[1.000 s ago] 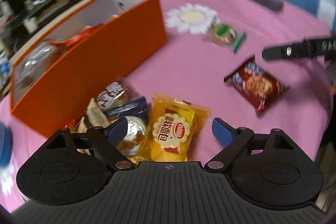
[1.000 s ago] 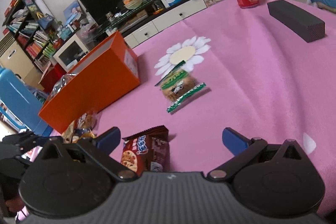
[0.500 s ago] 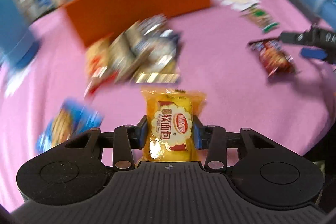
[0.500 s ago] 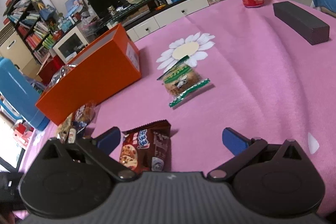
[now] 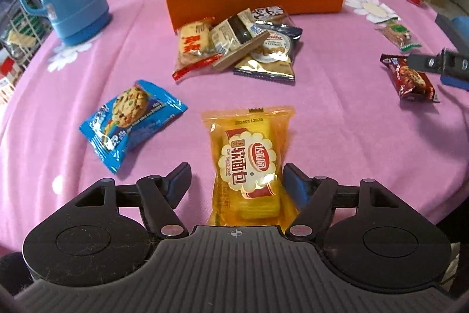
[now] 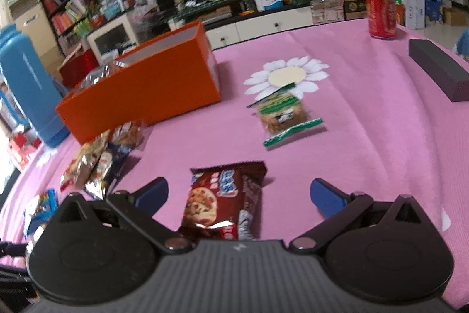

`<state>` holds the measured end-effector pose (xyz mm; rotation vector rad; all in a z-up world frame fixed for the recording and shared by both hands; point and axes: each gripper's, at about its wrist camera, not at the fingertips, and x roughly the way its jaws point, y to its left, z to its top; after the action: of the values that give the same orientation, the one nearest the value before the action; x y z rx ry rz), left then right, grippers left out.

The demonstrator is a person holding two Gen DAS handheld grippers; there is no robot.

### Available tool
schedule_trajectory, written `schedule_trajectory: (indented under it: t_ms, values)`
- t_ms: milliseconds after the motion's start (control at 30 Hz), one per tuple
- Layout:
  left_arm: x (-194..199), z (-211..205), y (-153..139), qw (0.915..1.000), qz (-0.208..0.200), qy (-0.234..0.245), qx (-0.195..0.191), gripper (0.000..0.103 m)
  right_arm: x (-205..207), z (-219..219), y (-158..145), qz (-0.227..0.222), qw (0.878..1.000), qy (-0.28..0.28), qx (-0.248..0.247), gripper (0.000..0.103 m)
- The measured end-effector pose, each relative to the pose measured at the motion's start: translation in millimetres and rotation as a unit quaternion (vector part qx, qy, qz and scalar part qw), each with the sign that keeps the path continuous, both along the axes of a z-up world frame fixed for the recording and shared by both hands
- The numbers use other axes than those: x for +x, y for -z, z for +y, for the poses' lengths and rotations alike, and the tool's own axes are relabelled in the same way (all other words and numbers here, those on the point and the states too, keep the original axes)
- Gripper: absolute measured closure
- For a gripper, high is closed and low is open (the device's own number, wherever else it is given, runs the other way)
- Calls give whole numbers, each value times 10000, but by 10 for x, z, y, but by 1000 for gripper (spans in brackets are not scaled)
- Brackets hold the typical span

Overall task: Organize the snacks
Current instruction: 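Grasp the brown chocolate cookie packet with the right tool while the left holds the bread bag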

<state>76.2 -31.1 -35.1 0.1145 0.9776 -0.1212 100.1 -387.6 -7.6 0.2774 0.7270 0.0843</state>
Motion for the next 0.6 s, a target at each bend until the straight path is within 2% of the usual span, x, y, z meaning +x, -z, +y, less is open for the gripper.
schedule_trajectory:
  t_ms: [200, 433, 600]
  values:
    - [42, 81, 42, 9996, 64, -183, -220, 58, 60, 138, 74, 157, 9995, -167, -224, 1]
    - [48, 97, 57, 9994, 38, -241, -265, 53, 192, 290, 98, 229, 9986, -279, -376, 1]
    - [44, 90, 60, 9994, 32, -239, -250, 48, 278, 453, 107, 344, 9957, -418, -756, 1]
